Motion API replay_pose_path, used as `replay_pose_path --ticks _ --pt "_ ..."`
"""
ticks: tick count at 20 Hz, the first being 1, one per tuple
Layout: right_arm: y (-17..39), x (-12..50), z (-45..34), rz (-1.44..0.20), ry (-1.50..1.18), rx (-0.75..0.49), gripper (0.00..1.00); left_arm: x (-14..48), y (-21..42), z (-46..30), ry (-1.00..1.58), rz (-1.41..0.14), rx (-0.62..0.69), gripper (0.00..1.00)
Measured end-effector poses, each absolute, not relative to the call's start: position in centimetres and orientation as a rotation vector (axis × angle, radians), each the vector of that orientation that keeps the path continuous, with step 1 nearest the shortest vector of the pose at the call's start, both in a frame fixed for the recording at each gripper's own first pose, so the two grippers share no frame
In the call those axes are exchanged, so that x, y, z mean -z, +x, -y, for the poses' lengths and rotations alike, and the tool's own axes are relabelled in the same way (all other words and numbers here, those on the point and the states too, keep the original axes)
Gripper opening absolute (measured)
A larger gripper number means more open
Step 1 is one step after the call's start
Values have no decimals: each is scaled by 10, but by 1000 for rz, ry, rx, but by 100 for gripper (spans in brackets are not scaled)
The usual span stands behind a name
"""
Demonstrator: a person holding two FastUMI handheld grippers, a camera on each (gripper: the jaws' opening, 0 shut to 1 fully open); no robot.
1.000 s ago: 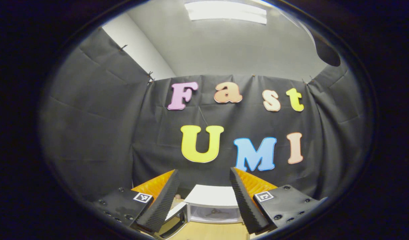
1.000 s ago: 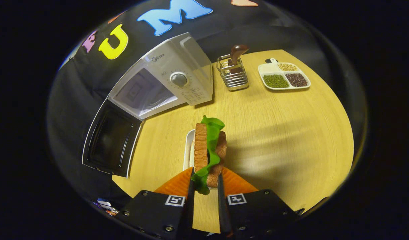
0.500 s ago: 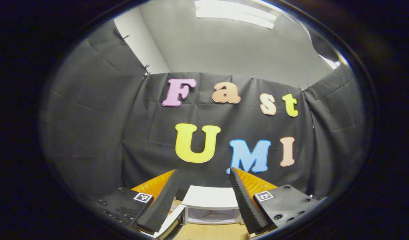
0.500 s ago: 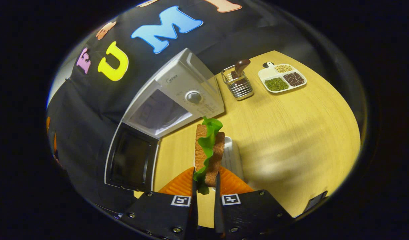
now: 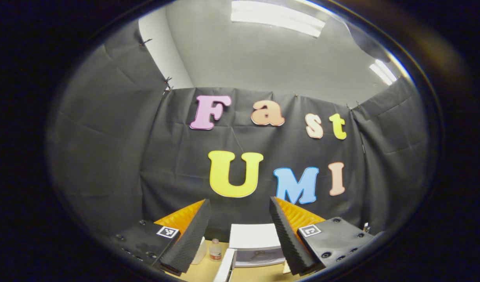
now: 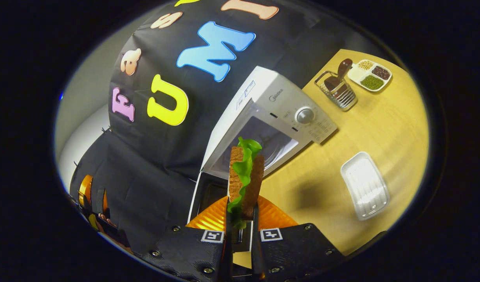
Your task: Open the microwave oven with the left hand, put the food in, and close the microwave oven.
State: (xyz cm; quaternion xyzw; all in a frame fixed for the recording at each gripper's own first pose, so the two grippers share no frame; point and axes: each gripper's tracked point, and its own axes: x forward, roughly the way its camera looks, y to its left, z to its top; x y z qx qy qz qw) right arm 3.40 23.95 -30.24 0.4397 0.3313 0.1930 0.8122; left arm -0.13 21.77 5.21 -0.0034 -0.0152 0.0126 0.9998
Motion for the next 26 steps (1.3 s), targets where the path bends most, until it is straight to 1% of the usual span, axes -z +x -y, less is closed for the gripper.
replay_pose_path --ticks 3,4,7,8,9,10,11,12,14,15,16,17,19,20,23,24,25,26 --pt "63 312 -266 -684 1069 -365 19 -53 5 -237 -22 39 -15 93" --pt "74 320 -273 -681 1114 -336 19 -51 7 -243 -27 34 -18 93" --pt "113 349 -282 -683 1203 -197 19 -48 9 -263 -21 29 -33 93" --pt "126 356 -287 -680 1229 -166 19 -44 10 -269 -15 25 -39 93" --pt "138 359 -293 -671 1250 -146 19 -38 13 -274 -11 12 -41 95" --pt "149 365 -300 -665 1261 -127 19 -29 15 -280 -8 -10 -48 93" --pt "161 370 -304 -654 1258 -106 19 -24 16 -285 -4 -23 -56 93" --pt "172 374 -311 -635 1256 -84 19 -21 17 -290 -2 -30 -64 96" --pt "198 380 -317 -585 1303 -28 19 -20 16 -301 4 -29 -83 95" --pt "209 382 -318 -555 1346 5 19 -19 15 -308 7 -32 -96 93" --pt "220 383 -320 -528 1384 36 19 -15 15 -313 7 -40 -104 93" --pt "231 386 -325 -501 1412 57 19 -8 15 -318 5 -50 -109 93" --pt "251 391 -337 -471 1440 56 19 14 14 -324 -10 -88 -112 93" --pt "259 394 -344 -461 1434 55 19 27 11 -326 -23 -113 -114 95" --pt "282 408 -351 -428 1393 100 19 57 8 -331 -25 -181 -118 95" --pt "285 412 -352 -423 1399 116 20 61 7 -332 -20 -191 -120 99" --pt "288 417 -352 -424 1409 137 20 62 6 -334 -18 -196 -123 99" --pt "288 425 -349 -421 1415 166 19 60 4 -335 -16 -195 -126 95"
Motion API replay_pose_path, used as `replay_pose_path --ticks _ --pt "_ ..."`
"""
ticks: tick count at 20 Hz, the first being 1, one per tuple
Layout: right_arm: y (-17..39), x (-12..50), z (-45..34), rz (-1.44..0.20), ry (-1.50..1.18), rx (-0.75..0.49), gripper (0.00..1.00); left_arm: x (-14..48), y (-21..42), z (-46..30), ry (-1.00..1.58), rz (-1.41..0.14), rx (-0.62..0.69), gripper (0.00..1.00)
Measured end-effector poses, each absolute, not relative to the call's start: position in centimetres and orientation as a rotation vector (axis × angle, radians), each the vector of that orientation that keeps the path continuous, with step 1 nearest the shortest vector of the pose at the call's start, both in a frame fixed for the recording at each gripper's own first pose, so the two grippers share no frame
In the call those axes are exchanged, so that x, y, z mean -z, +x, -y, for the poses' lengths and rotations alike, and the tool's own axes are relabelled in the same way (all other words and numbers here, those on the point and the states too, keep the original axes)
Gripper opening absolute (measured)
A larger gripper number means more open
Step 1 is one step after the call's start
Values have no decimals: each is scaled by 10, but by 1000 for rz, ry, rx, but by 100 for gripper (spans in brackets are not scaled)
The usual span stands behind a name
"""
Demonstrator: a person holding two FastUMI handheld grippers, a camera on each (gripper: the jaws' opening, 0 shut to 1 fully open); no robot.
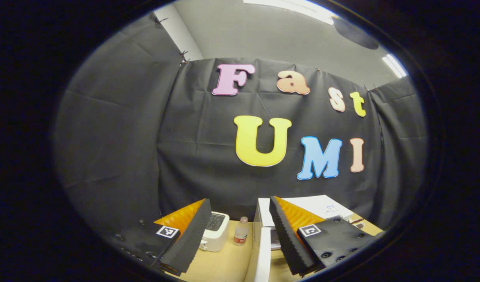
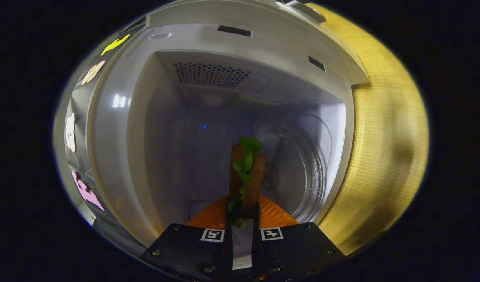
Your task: Open the microwave oven with the left hand, put the food in, and close the microwave oven.
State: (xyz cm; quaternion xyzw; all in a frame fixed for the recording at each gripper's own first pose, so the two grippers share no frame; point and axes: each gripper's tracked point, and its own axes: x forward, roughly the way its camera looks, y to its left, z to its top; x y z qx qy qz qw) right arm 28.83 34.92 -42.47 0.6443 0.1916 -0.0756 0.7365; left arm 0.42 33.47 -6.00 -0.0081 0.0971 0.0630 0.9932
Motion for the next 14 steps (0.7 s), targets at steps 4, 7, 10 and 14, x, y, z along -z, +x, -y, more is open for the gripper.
replay_pose_path --ticks 4,7,10,14 --pt "293 442 -347 -426 1428 222 23 58 -4 -345 3 -200 -152 95" --pt "278 453 -351 -530 1366 250 37 58 -5 -350 -14 -198 -163 95" --pt "270 445 -351 -540 1316 223 60 57 -2 -348 -36 -184 -158 98" --pt "239 425 -345 -585 1134 154 98 56 2 -341 -40 -174 -139 98"
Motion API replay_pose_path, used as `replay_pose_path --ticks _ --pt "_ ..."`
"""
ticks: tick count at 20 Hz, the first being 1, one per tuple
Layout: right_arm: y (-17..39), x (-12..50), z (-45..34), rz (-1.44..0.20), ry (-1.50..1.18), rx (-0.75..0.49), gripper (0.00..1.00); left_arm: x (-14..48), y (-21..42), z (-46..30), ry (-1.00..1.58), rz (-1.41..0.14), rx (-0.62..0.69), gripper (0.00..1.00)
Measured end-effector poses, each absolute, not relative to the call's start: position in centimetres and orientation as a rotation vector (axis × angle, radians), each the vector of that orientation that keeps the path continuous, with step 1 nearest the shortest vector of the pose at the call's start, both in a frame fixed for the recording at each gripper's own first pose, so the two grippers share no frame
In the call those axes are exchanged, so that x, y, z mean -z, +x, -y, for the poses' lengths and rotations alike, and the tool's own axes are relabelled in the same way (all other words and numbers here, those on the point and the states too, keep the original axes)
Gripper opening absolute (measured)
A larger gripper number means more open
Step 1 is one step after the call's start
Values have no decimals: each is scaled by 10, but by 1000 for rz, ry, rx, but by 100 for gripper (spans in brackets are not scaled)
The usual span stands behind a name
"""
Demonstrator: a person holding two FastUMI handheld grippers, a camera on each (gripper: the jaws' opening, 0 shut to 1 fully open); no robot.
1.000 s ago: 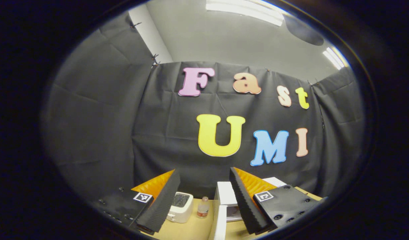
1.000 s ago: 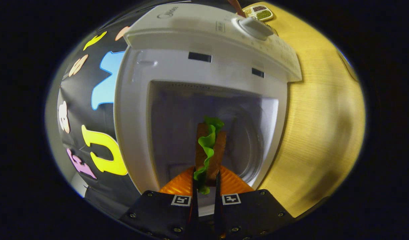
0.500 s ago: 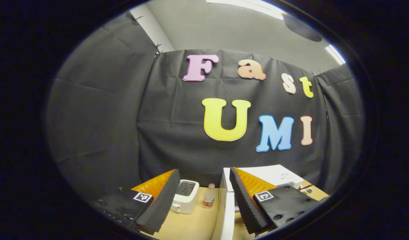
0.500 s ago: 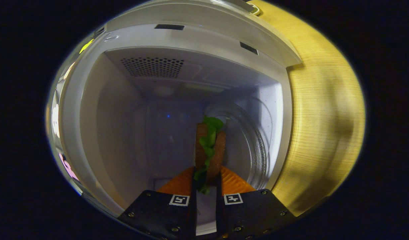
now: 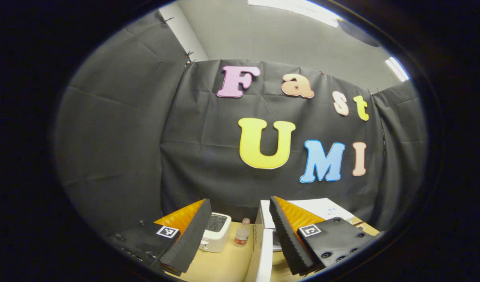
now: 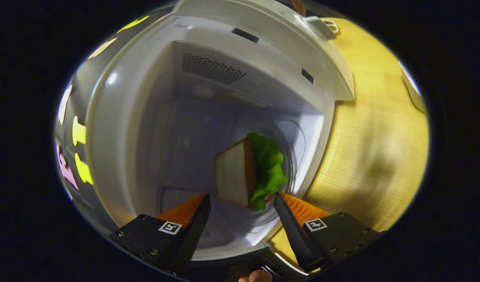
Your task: Open the microwave oven with the left hand, put the food in, and close the microwave oven.
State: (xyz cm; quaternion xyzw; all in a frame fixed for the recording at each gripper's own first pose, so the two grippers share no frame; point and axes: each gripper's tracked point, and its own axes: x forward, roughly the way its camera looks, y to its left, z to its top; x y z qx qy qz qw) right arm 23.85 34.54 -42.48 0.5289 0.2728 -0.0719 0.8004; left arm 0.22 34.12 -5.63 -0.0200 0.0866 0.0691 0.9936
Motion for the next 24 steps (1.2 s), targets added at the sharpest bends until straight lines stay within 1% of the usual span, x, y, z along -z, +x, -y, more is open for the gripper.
replay_pose_path --ticks 1,3,4,7,8,9,10,11,13,16,19,20,21,22,24 --pt "227 420 -344 -593 1088 126 98 57 3 -339 -42 -173 -132 98" --pt "195 409 -353 -651 975 14 98 59 5 -330 -51 -172 -115 98" --pt "182 402 -351 -651 906 -31 98 62 5 -325 -52 -175 -101 95" --pt "145 364 -338 -618 717 -154 98 70 5 -309 -46 -188 -66 93" --pt "133 347 -329 -596 655 -183 98 71 5 -301 -51 -190 -51 95" --pt "124 329 -318 -562 595 -200 98 72 6 -294 -54 -188 -37 93" --pt "119 307 -306 -517 535 -212 98 74 6 -287 -54 -188 -23 93" --pt "113 284 -290 -460 466 -212 98 76 8 -282 -53 -190 -12 95" --pt "98 234 -259 -334 321 -194 98 79 9 -268 -52 -192 15 95" --pt "76 163 -220 -168 180 -156 98 73 8 -248 -34 -168 47 93" --pt "45 117 -181 -81 115 -99 98 70 5 -228 -11 -147 71 93" --pt "37 99 -173 -49 111 -92 98 72 3 -223 3 -149 71 96" --pt "31 81 -170 -13 113 -87 98 74 1 -220 13 -150 65 96" --pt "30 66 -163 14 106 -73 97 74 -1 -214 14 -148 67 93" --pt "25 47 -152 34 93 -43 97 73 -9 -207 16 -141 64 98"
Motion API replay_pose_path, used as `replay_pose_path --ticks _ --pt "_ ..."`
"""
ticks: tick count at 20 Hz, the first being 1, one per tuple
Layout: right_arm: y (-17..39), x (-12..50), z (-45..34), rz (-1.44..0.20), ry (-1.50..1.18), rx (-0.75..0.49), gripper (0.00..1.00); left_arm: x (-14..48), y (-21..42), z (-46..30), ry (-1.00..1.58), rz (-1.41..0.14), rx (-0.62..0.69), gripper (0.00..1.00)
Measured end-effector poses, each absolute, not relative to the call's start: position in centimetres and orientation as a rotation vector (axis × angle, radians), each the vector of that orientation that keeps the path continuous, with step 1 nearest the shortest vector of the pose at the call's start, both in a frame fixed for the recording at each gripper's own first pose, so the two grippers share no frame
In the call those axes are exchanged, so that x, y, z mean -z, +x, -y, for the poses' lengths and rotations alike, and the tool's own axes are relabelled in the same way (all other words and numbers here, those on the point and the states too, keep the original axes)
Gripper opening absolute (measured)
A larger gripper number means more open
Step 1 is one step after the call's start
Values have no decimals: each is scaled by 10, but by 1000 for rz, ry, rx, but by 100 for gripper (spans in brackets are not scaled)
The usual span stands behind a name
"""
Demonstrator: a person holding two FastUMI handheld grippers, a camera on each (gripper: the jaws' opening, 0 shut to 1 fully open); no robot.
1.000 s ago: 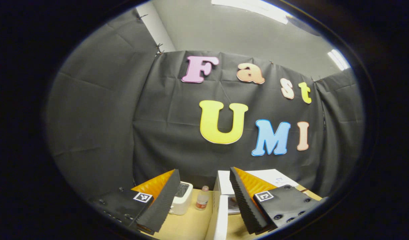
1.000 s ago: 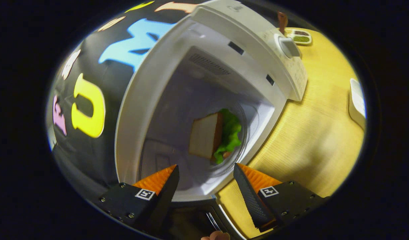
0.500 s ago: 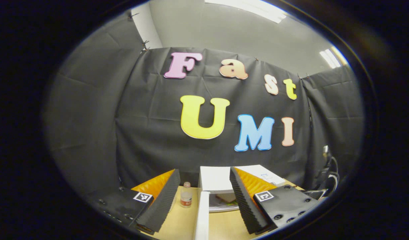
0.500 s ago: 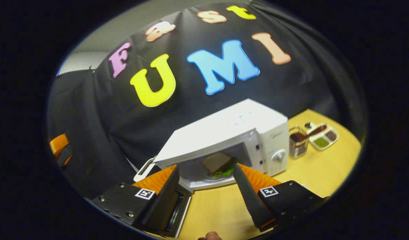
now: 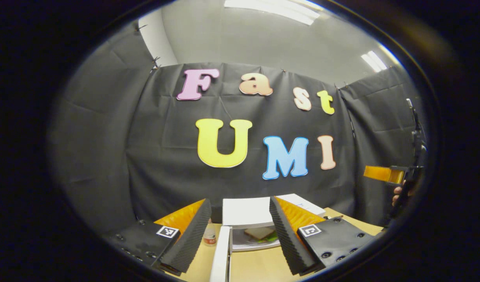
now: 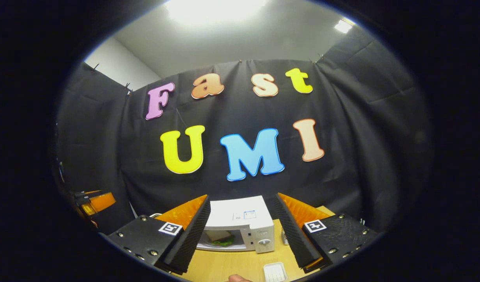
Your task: Open the microwave oven with the left hand, put the food in, and close the microwave oven.
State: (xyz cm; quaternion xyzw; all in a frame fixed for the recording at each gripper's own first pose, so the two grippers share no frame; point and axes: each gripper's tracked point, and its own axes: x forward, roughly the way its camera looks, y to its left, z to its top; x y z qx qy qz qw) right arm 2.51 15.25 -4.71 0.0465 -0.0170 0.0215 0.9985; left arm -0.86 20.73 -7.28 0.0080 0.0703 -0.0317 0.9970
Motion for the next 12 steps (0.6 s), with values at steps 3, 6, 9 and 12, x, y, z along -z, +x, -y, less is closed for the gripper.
replay_pose_path --ticks 3,6,9,12 --pt "25 41 -151 38 79 -38 97 68 -13 -209 26 -137 49 95" --pt "27 46 -153 30 54 -41 97 68 -20 -210 33 -148 59 79" --pt "28 48 -159 21 75 -59 98 81 -38 -242 54 -204 -3 25" --pt "29 55 -160 7 94 -54 97 117 -64 -284 30 -291 -40 8"
